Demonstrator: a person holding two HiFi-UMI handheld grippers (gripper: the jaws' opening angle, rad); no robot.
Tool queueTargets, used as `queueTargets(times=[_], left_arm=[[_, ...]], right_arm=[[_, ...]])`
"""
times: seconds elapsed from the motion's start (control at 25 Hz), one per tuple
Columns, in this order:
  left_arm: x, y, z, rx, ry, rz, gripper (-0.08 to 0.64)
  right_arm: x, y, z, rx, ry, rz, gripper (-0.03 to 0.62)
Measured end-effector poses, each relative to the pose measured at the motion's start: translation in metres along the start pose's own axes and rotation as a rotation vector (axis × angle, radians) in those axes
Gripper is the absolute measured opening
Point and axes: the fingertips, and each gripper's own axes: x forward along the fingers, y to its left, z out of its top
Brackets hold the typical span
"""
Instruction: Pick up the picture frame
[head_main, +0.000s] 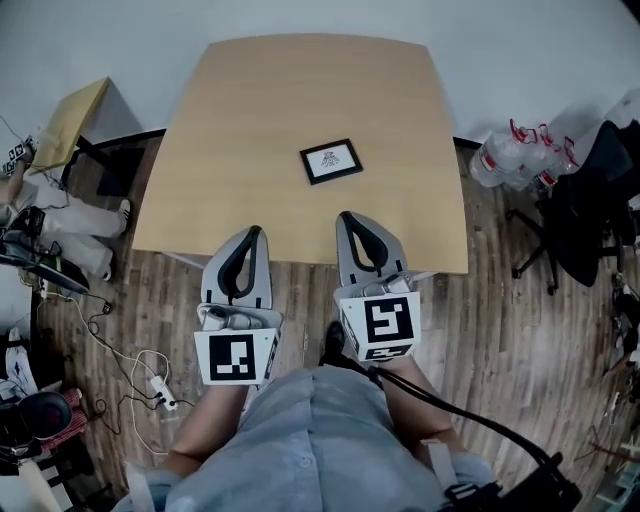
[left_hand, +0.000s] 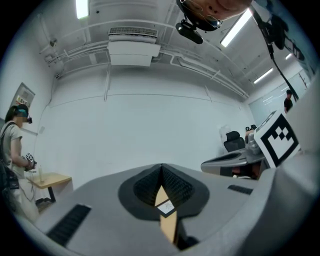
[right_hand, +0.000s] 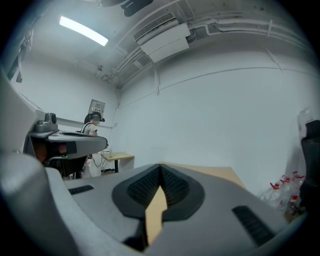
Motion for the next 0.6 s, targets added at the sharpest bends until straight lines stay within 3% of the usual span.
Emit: queueTargets(times=[0.28,0.6], left_arm=[[0.039,0.011,0.007,-0.065,-0.024,0.098,0.002],[0.061,0.041,-0.005,-0.097,-0.012,0.152,0.002]], right_arm=[[0.045,-0.023,0.005,-0.002,-0.002,0.071,0.000],[0.089,-0.034,0.002,-0.011,0.017,0.073,0.002]])
